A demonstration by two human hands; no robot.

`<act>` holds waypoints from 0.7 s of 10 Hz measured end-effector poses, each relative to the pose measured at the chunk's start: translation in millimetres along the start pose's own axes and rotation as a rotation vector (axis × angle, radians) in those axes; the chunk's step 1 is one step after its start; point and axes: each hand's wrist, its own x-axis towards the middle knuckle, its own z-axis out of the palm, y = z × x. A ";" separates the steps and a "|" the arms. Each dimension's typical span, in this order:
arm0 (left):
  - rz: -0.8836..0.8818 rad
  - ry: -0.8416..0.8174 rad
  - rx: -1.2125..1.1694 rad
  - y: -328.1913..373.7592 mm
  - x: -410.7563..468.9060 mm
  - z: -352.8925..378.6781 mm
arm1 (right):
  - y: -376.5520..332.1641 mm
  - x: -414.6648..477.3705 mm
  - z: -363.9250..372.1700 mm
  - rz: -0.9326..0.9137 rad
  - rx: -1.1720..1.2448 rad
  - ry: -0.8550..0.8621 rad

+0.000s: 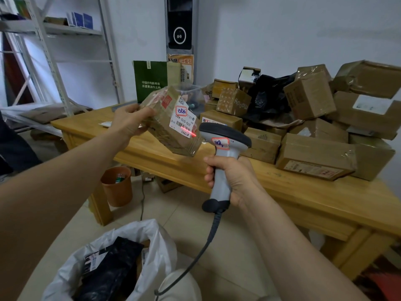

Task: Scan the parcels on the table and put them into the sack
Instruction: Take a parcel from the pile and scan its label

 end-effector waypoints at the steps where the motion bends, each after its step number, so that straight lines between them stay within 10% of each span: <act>1: 0.003 0.004 0.014 1.4 -2.2 -3.0 | -0.6 0.2 2.2 -0.014 -0.004 0.004; 7: -0.022 0.076 -0.017 0.7 -8.2 -20.8 | 13.3 8.0 11.5 -0.073 0.023 -0.028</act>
